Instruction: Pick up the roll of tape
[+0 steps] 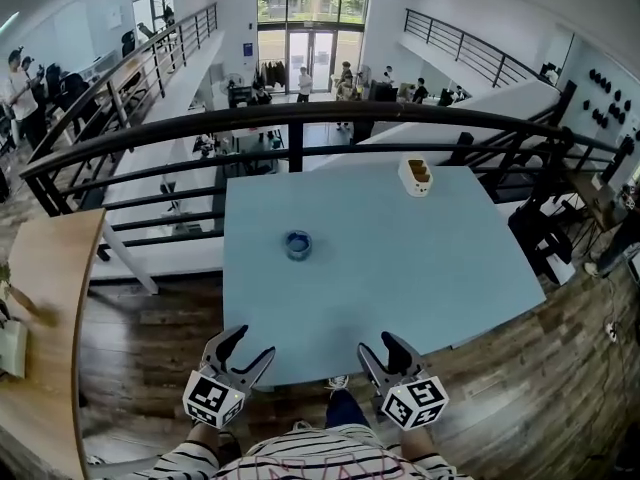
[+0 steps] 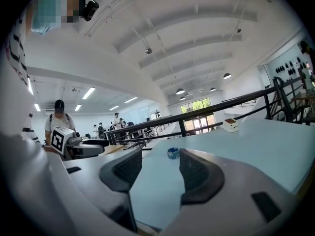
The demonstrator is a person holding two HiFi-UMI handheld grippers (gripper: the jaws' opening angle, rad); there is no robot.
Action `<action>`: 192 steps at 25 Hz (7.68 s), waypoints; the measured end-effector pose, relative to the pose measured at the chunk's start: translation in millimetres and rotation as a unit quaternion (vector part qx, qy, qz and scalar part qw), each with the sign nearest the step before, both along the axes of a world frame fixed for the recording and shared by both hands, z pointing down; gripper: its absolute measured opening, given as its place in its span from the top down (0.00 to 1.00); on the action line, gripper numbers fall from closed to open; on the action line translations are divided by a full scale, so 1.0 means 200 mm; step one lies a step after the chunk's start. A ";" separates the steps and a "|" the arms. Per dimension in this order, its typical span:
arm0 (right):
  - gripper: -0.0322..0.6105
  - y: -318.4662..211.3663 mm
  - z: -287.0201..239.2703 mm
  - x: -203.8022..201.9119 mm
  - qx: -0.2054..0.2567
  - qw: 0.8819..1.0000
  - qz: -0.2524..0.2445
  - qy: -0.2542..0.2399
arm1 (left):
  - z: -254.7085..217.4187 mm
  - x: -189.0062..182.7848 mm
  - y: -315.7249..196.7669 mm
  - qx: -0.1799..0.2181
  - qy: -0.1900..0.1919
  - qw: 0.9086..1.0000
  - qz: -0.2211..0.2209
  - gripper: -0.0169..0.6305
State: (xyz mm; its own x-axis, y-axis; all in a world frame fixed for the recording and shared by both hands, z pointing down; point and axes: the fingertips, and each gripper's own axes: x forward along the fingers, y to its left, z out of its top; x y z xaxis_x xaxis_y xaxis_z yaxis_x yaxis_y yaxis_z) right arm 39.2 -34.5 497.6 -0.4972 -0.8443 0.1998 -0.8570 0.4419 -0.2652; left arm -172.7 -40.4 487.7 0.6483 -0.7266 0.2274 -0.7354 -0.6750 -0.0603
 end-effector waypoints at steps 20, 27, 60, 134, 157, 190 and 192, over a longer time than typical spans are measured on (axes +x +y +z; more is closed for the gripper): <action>0.59 -0.69 -0.03 0.05 -0.007 0.999 -0.048 -0.004 | -0.11 0.04 -0.72 0.026 -0.074 0.997 -0.009 0.59; 0.59 -0.80 0.04 0.12 -0.016 0.999 -0.052 -0.007 | -0.13 0.13 -0.91 0.042 -0.102 0.994 0.006 0.59; 0.59 -1.08 0.29 0.21 -0.089 0.995 -0.053 -0.006 | 0.60 0.42 -1.41 -0.071 -0.270 0.947 0.158 0.59; 0.59 -0.79 0.22 0.18 -0.071 0.996 -0.046 0.013 | 0.54 0.48 -1.26 -0.008 -0.351 0.929 0.114 0.83; 0.59 -0.29 0.09 0.02 -0.032 0.999 -0.018 0.021 | 0.09 0.31 -0.58 0.061 -0.190 0.979 0.032 0.83; 0.91 -0.01 0.12 -0.06 -0.017 0.998 0.008 0.055 | 0.14 0.17 0.02 0.037 -0.127 0.991 0.007 0.83; 0.91 -0.01 0.13 -0.06 -0.017 0.998 0.009 0.056 | 0.15 0.18 0.03 0.034 -0.125 0.992 0.007 0.83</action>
